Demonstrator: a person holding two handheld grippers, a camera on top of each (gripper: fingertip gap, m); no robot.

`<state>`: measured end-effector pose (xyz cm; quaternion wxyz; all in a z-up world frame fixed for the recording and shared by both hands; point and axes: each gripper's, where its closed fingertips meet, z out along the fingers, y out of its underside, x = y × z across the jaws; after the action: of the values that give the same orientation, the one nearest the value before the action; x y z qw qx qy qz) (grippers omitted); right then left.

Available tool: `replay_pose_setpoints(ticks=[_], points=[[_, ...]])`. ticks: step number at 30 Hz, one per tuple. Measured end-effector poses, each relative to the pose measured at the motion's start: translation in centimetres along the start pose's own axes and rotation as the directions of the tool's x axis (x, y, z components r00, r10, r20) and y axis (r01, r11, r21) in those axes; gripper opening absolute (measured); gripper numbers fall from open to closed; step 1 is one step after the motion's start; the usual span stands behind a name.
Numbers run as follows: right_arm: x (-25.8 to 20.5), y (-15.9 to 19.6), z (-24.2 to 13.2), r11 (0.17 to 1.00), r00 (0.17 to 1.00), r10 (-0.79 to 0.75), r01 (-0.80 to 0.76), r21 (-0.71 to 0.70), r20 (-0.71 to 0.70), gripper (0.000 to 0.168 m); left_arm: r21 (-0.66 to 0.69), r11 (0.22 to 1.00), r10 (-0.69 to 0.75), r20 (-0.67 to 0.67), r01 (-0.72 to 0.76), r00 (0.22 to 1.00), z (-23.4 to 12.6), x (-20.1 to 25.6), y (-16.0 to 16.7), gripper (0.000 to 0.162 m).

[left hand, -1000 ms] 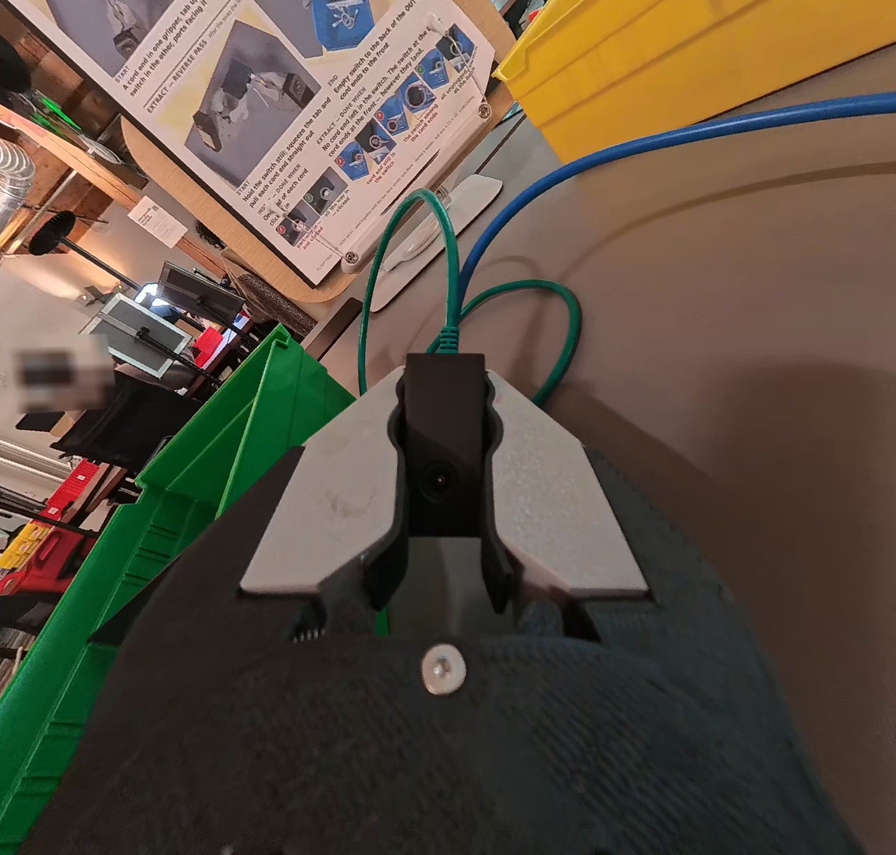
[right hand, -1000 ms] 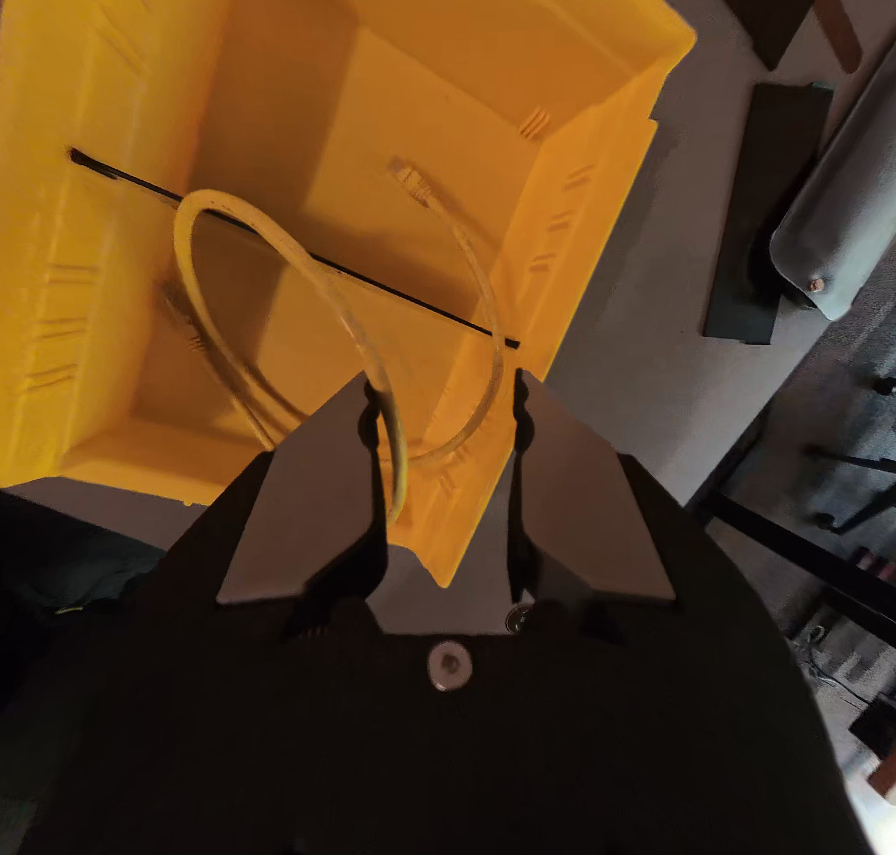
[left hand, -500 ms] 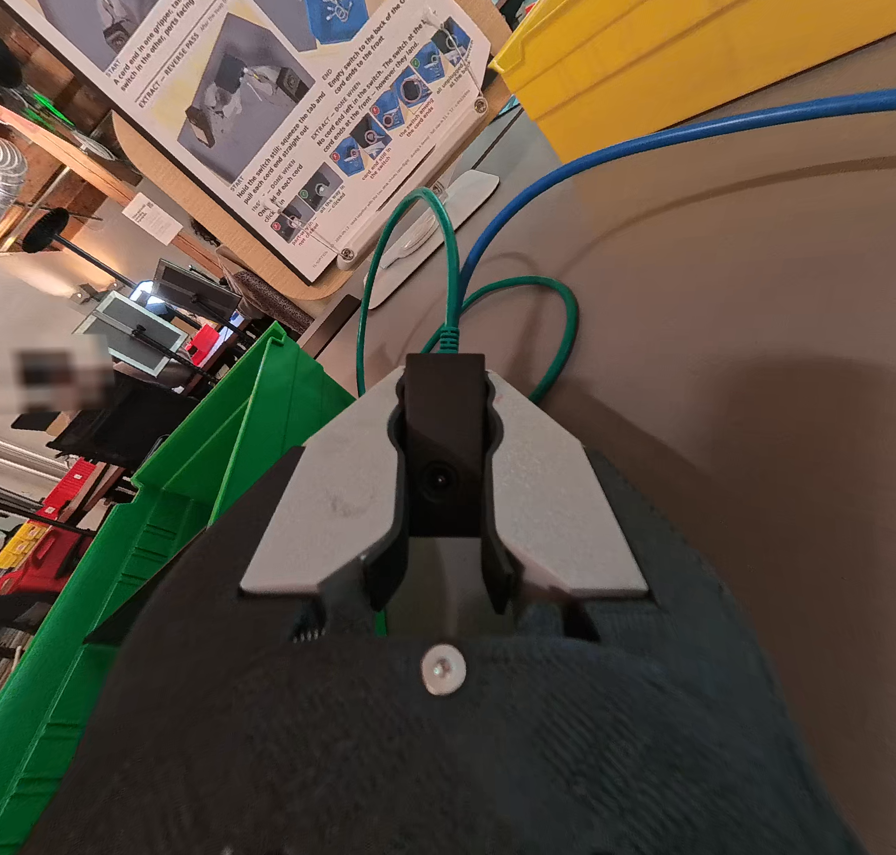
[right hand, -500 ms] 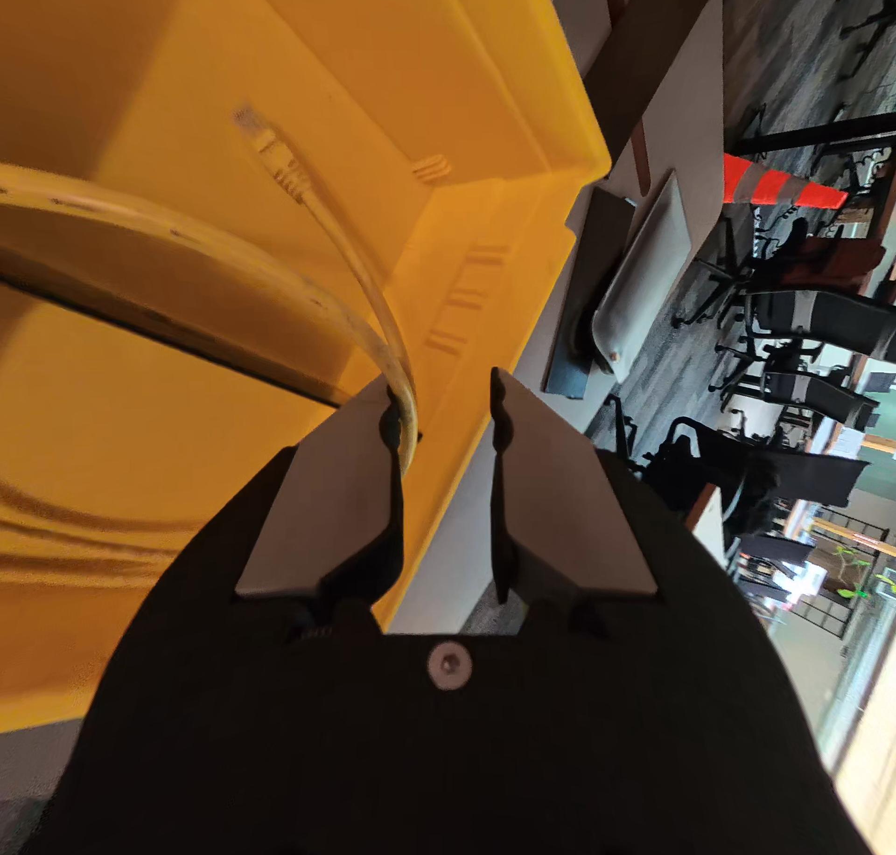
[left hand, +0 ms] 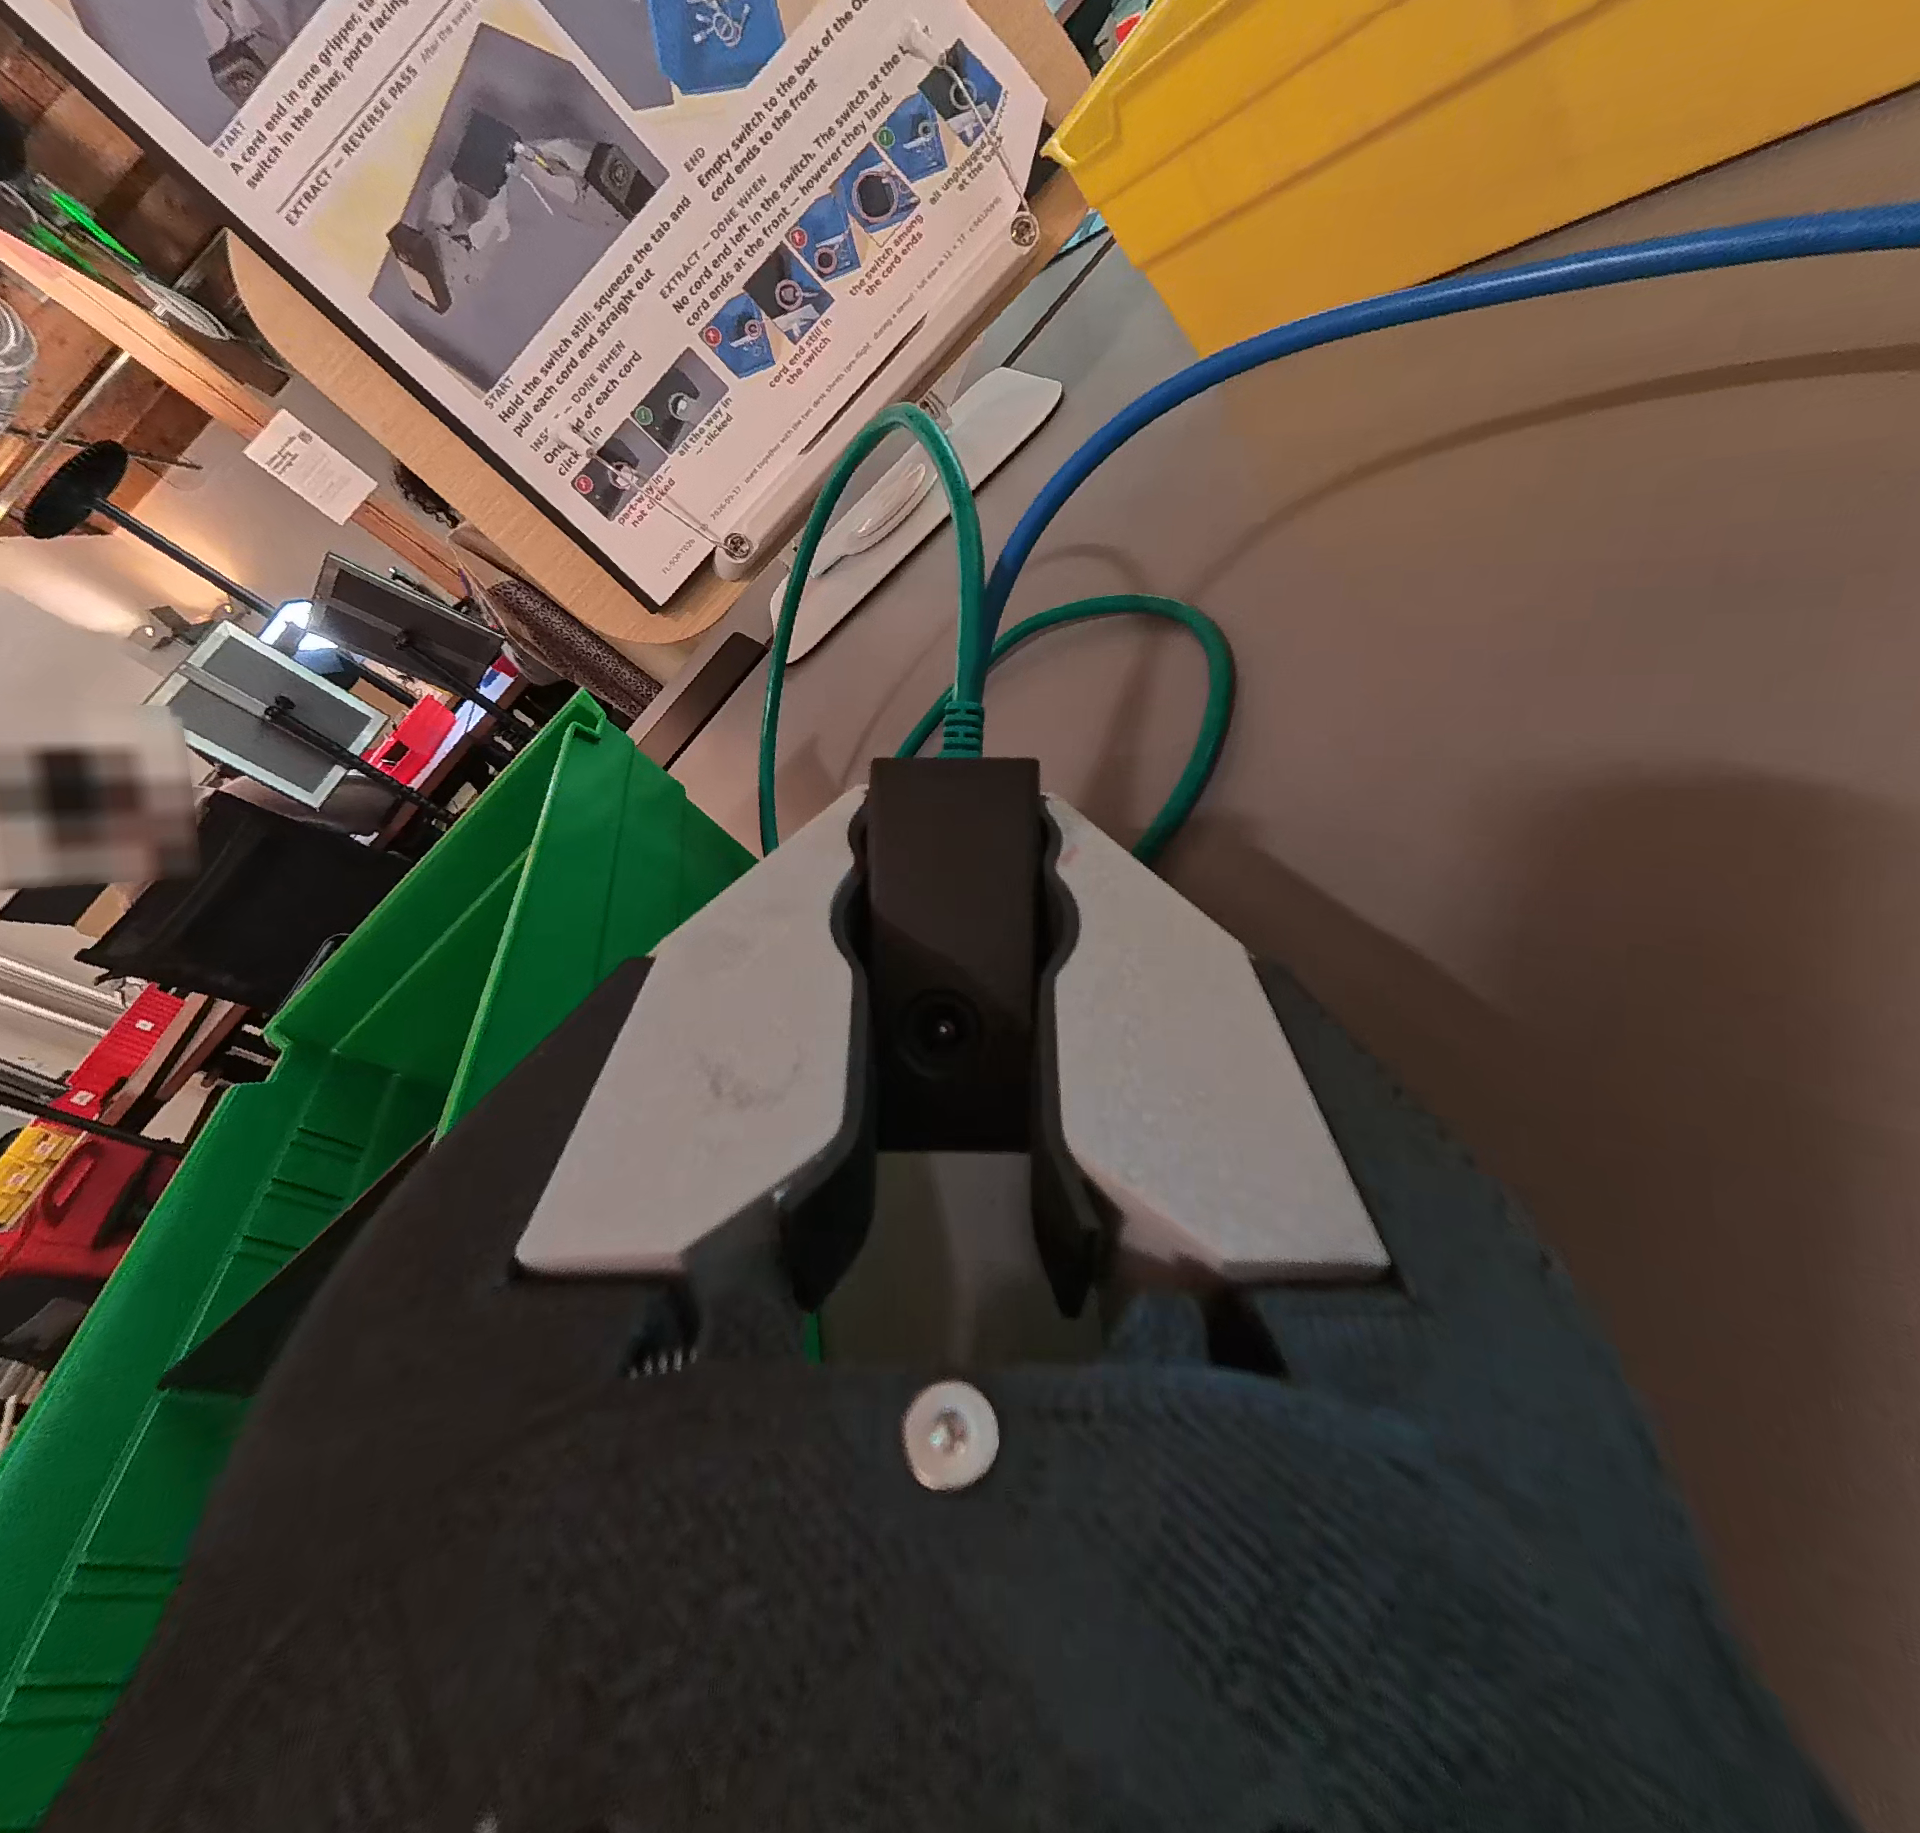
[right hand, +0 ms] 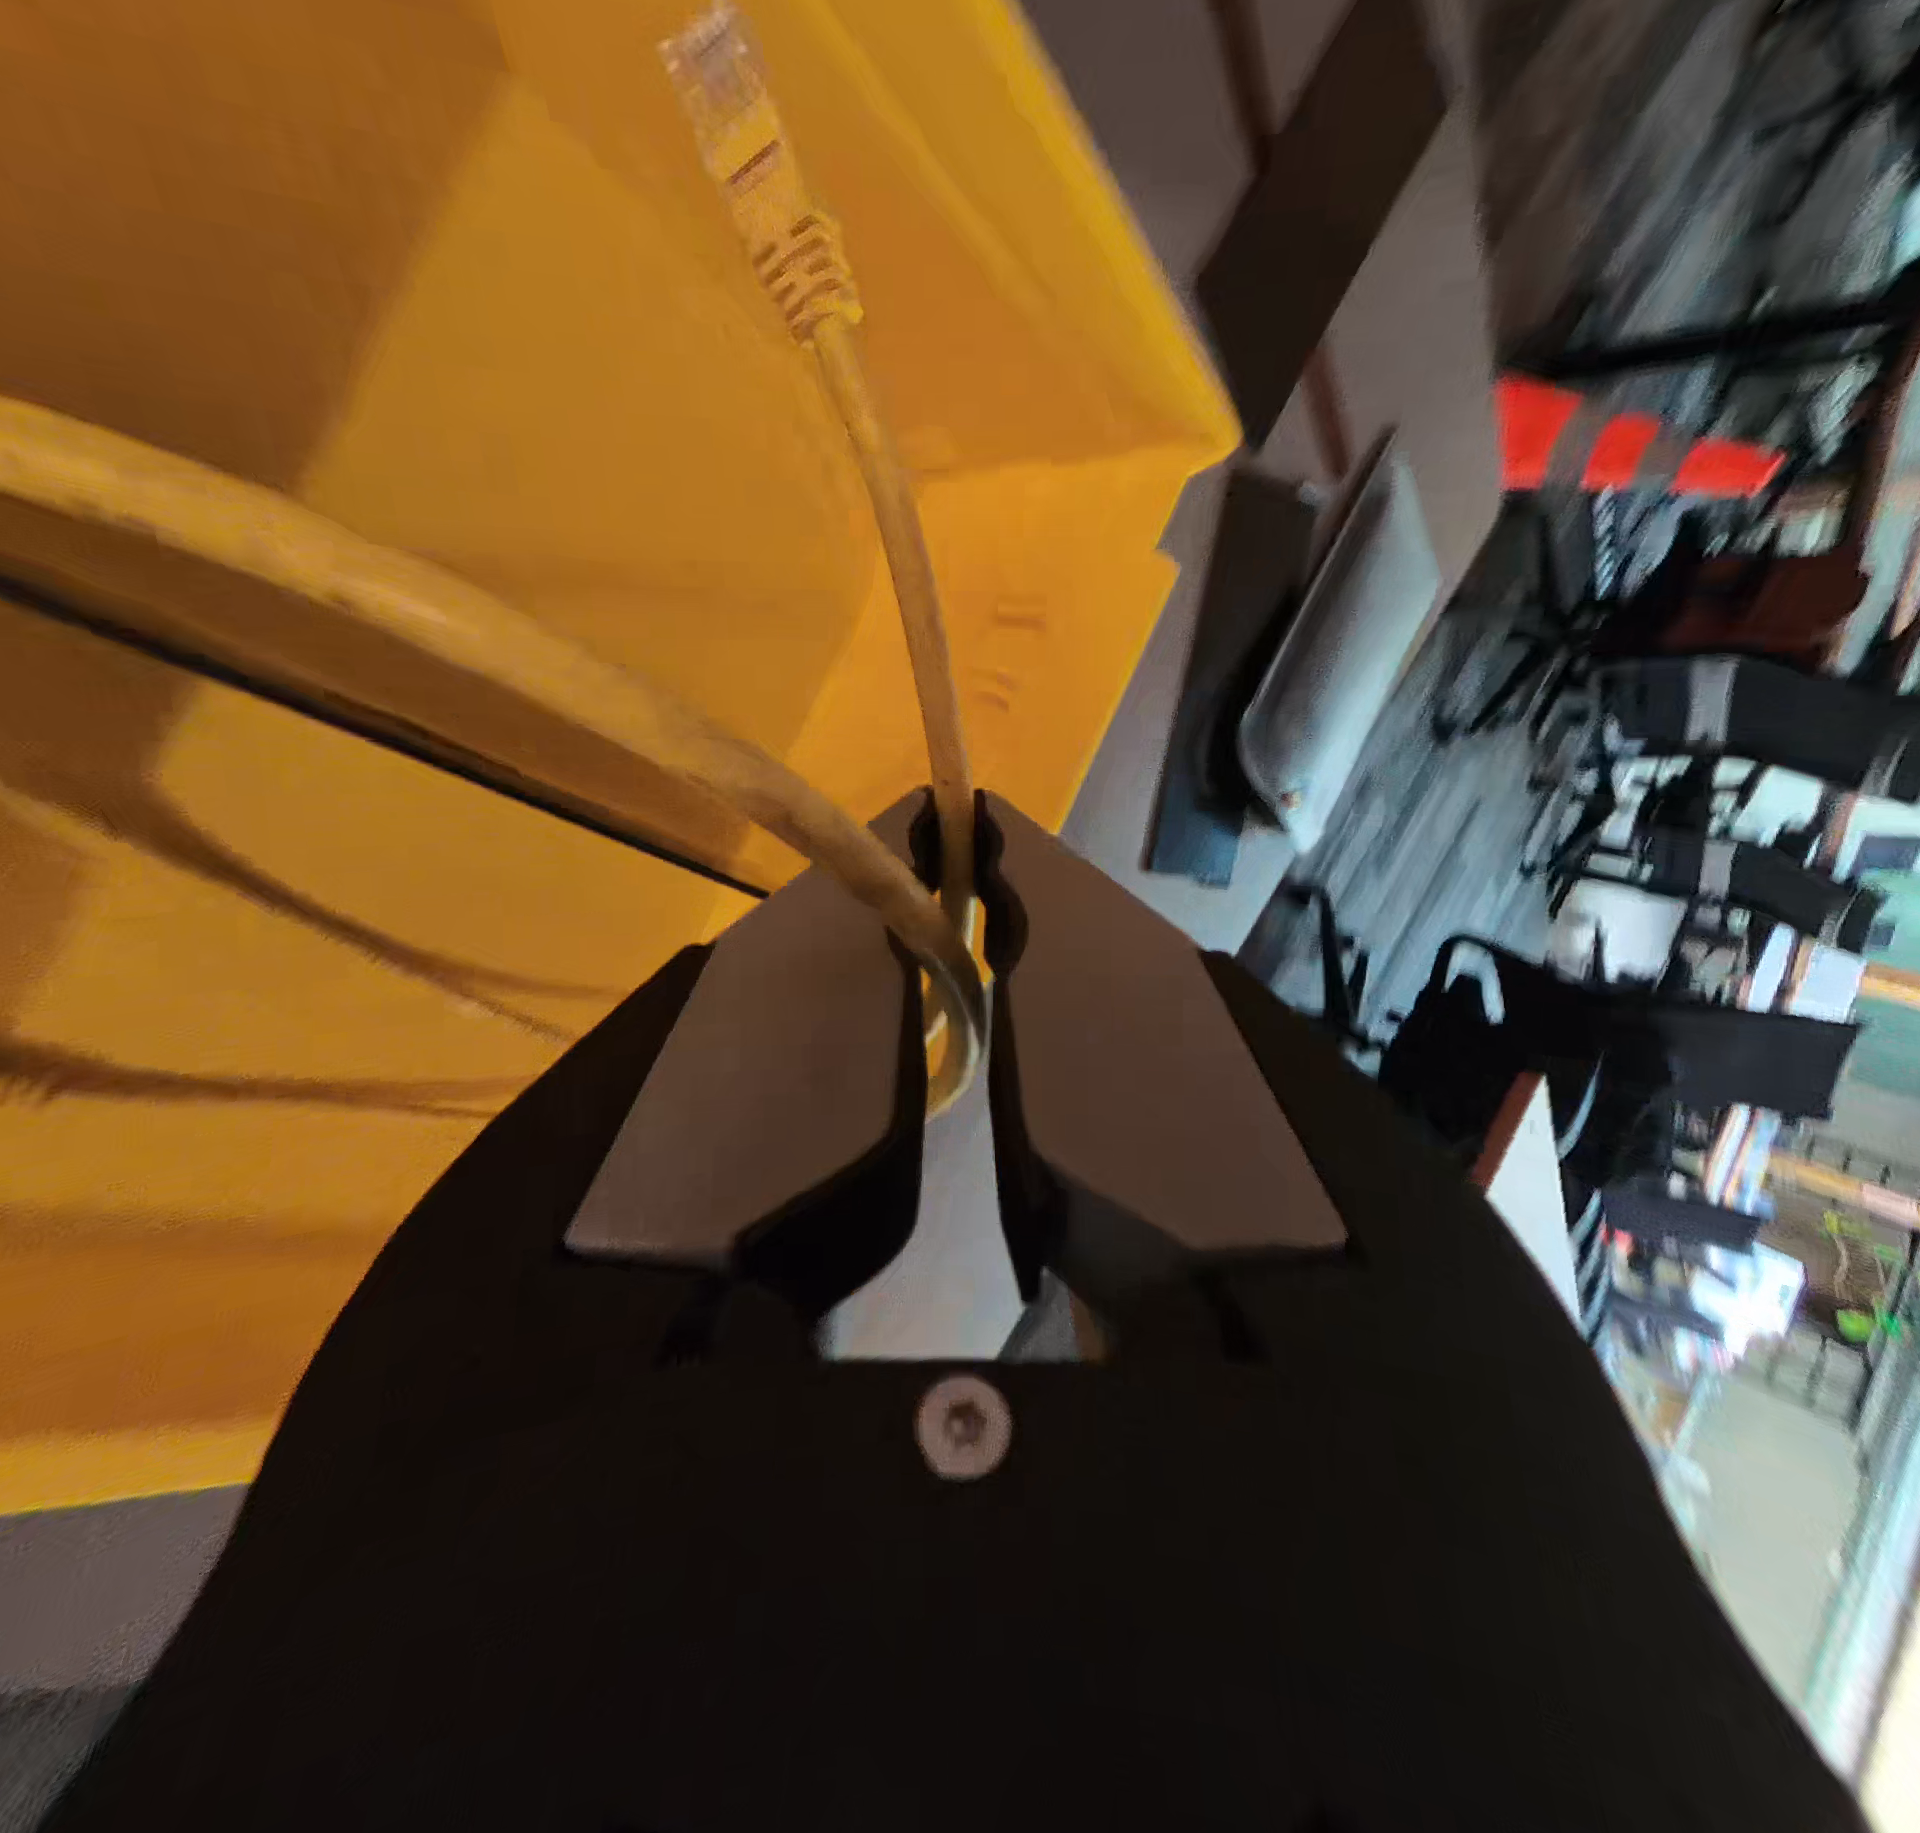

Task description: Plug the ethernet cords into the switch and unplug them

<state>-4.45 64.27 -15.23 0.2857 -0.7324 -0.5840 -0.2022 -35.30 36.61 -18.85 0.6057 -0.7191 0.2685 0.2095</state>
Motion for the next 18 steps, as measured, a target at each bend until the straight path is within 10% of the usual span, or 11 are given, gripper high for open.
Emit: replay_pose_setpoints(ticks=[4,11,18], points=[[-3.2,-0.7,-4.6,0.956,0.978,-0.184,0.154,0.250,0.099,0.001,0.003,1.000,0.006,0.002,-0.006,1.000,0.0,0.1,-0.1,0.026],[-6.8,4.9,-2.2,0.919,0.898,-0.389,0.394,0.019,0.206,0.000,-0.004,1.000,0.014,0.013,-0.014,1.000,-0.1,0.0,0.0,0.026],[-7.6,3.3,-0.3,0.964,0.909,-0.238,0.263,-0.028,0.342,0.000,-0.012,1.000,0.029,0.012,-0.029,1.000,-0.1,0.2,0.1,0.026]])
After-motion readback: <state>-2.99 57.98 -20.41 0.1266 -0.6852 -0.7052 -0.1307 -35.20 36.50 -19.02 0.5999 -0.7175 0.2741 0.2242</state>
